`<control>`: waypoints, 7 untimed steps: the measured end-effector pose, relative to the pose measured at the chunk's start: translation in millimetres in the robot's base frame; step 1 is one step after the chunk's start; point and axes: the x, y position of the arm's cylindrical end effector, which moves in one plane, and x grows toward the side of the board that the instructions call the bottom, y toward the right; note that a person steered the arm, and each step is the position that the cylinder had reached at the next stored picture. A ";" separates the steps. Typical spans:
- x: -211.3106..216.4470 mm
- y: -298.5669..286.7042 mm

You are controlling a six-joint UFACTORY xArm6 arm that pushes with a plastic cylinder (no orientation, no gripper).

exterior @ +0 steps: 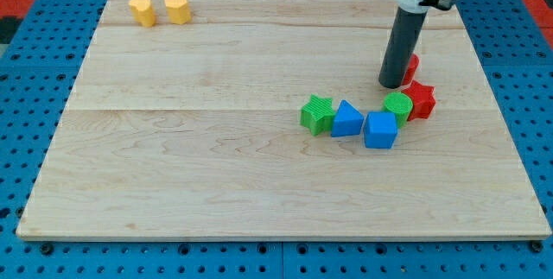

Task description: Place red star vertically below the yellow heart

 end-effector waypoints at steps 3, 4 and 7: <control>99.3 64.7; 154.7 61.0; 100.7 40.8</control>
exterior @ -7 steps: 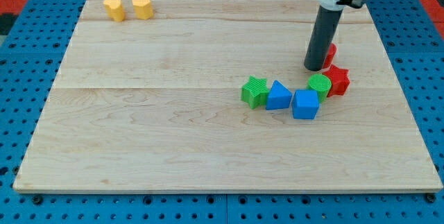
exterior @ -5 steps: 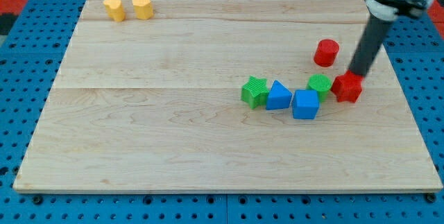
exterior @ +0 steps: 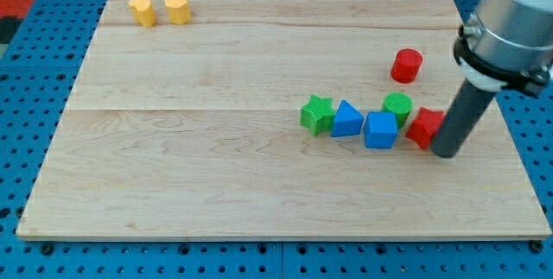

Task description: Place red star vertically below the yellow heart

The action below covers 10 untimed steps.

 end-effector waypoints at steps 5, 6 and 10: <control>-56.7 -4.3; -48.9 -0.2; -117.5 -74.9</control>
